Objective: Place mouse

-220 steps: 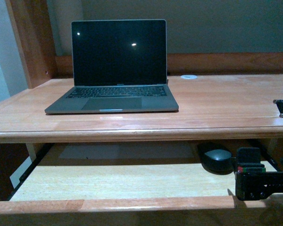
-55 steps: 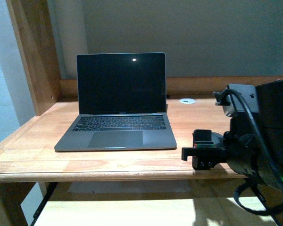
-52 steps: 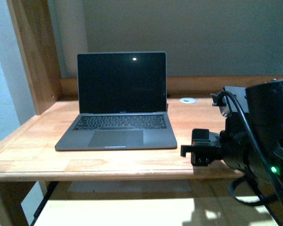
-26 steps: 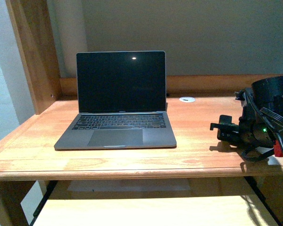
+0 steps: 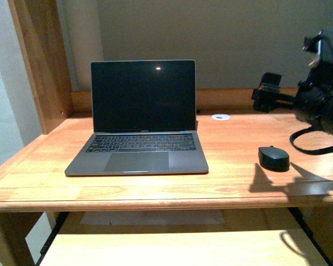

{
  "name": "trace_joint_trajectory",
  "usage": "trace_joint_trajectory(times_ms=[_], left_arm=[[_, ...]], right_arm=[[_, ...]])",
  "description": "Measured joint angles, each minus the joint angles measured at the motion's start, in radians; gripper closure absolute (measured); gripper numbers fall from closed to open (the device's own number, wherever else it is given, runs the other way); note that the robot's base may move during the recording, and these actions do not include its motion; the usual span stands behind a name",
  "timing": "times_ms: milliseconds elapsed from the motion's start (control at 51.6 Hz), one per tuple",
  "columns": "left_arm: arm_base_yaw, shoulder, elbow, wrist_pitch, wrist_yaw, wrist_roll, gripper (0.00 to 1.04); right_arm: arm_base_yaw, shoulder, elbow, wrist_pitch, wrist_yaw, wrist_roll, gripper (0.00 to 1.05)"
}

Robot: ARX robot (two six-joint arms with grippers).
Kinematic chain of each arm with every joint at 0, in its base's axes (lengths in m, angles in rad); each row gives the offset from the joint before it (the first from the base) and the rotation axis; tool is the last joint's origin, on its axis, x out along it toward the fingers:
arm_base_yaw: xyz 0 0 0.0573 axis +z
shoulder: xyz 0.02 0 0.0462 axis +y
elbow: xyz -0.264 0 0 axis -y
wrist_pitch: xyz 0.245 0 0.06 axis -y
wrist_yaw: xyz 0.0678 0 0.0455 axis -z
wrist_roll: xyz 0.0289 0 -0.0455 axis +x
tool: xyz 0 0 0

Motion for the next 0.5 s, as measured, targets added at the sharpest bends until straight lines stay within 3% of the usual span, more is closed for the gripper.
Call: trace_joint_trajectory(times_ms=[116, 349, 504], left_arm=[[0.001, 0.0, 0.0, 0.0, 0.0, 0.0, 0.07], [0.0, 0.0, 0.0, 0.0, -0.001, 0.0, 0.07], [0.0, 0.0, 0.0, 0.0, -0.001, 0.0, 0.07]], right_arm=[[-0.006, -0.092, -0.186, 0.142, 0.002, -0.129, 0.39], [-0.04, -0.215, -0.431, 0.208, -0.002, -0.201, 0.7], [-0.044, -0.394, -0.615, 0.246, -0.027, -0.22, 1.03]])
